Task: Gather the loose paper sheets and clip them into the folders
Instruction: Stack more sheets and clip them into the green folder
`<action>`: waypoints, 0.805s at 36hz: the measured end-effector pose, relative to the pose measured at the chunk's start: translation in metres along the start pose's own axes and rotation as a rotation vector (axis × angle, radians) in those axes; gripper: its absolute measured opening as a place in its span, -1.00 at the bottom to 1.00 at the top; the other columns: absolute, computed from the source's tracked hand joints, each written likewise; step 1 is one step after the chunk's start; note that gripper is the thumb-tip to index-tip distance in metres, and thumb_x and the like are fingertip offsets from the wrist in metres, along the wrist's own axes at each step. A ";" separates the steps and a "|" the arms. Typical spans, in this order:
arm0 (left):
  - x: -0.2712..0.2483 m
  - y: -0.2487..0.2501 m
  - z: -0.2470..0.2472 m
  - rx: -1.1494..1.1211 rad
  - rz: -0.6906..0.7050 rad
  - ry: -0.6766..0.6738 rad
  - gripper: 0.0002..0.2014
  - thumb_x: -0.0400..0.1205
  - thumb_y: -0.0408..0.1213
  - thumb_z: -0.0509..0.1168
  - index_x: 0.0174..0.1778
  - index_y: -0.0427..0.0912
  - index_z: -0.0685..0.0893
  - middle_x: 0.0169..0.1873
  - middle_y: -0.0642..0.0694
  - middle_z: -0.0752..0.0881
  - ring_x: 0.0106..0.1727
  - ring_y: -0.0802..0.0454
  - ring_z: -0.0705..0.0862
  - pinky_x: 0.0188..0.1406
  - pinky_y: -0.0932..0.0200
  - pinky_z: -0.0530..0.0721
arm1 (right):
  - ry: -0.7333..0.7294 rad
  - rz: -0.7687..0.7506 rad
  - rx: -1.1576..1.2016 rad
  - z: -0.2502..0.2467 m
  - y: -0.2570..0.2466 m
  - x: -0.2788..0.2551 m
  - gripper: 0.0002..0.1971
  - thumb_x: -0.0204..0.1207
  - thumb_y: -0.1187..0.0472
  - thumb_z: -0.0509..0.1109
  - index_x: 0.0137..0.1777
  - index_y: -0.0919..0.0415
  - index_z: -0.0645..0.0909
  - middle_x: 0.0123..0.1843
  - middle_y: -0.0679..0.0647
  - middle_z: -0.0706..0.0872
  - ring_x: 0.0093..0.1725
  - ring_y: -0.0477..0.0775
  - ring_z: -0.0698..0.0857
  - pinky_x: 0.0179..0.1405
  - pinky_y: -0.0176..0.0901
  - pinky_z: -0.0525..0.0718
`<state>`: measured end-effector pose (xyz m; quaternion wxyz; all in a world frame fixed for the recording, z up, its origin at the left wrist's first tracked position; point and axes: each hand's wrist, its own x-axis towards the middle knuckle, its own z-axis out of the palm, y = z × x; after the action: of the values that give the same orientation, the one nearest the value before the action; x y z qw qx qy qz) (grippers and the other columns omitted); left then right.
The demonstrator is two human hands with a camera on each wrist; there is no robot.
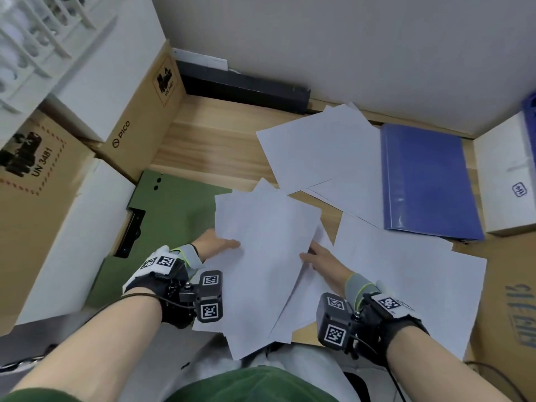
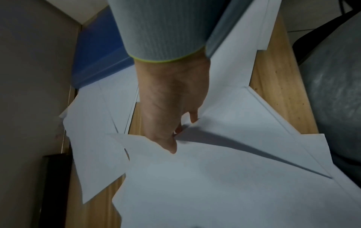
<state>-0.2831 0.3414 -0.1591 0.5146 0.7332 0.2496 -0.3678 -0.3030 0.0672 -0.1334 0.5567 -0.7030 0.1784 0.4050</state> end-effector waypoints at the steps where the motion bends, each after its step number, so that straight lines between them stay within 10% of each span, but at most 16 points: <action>1: 0.001 -0.002 0.000 0.014 -0.005 0.026 -0.46 0.44 -0.19 0.52 0.32 -0.28 0.59 0.16 -0.17 0.72 0.13 -0.17 0.71 0.25 -0.04 0.64 | -0.001 0.003 -0.010 0.002 -0.002 0.003 -0.56 0.66 0.34 0.18 0.51 0.05 0.38 0.37 -0.02 0.59 0.26 0.00 0.57 -0.09 -0.43 0.50; 8: -0.009 -0.007 -0.004 -0.048 0.128 0.039 -0.45 0.54 -0.36 0.43 0.46 -0.19 0.46 0.32 -0.13 0.63 0.33 -0.11 0.61 0.31 0.05 0.52 | 0.214 -0.021 0.098 -0.009 0.001 0.015 -0.50 0.57 0.21 0.40 0.48 0.04 0.37 0.38 0.07 0.62 0.28 0.08 0.62 0.25 -0.03 0.61; 14: -0.019 -0.011 -0.027 -0.276 0.120 0.111 -0.44 0.51 -0.39 0.46 0.44 -0.19 0.48 0.29 -0.08 0.62 0.31 -0.08 0.58 0.44 -0.08 0.45 | 0.397 0.021 0.062 -0.013 -0.005 0.014 -0.16 0.50 0.04 0.49 0.66 0.17 0.09 0.61 0.07 0.31 0.57 0.12 0.35 0.41 -0.10 0.37; 16: -0.010 -0.025 -0.043 -0.361 0.110 0.159 -0.36 0.35 -0.17 0.58 0.35 -0.18 0.59 0.28 -0.08 0.67 0.32 -0.11 0.61 0.45 -0.13 0.45 | 0.382 0.050 0.060 -0.012 -0.007 0.013 -0.27 0.54 0.02 0.43 0.62 0.22 0.21 0.54 0.09 0.43 0.47 0.16 0.48 0.39 -0.01 0.50; 20: 0.026 -0.060 -0.069 -0.496 0.059 0.216 -0.15 0.07 0.07 0.66 0.24 -0.30 0.68 0.20 -0.18 0.73 0.28 -0.19 0.67 0.42 -0.18 0.51 | 0.347 0.061 0.046 -0.009 -0.016 0.002 -0.83 0.63 0.23 0.30 0.17 0.23 0.57 -0.01 0.11 0.71 -0.12 0.06 0.68 -0.25 -0.15 0.62; 24: 0.010 -0.055 -0.074 -0.480 0.057 0.254 -0.36 0.35 -0.08 0.57 0.27 -0.40 0.66 0.26 -0.22 0.69 0.31 -0.16 0.63 0.46 -0.17 0.47 | 0.309 0.081 0.051 -0.005 -0.015 -0.007 -0.91 0.62 0.24 0.32 0.01 0.18 0.65 -0.04 0.14 0.73 -0.10 0.10 0.68 -0.24 -0.13 0.61; 29: 0.041 -0.088 -0.077 -0.469 0.036 0.278 -0.05 0.04 0.09 0.67 0.30 -0.35 0.63 0.26 -0.19 0.69 0.28 -0.17 0.65 0.41 -0.18 0.52 | 0.324 0.062 -0.026 -0.001 -0.012 -0.018 -0.87 0.58 0.30 0.29 -0.09 0.16 0.67 -0.04 0.23 0.75 -0.10 0.24 0.71 -0.05 0.03 0.69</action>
<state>-0.3016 0.4434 -0.2269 0.6377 0.6417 0.3831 -0.1864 -0.3045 0.0665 -0.1120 0.4990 -0.7603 0.2819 0.3056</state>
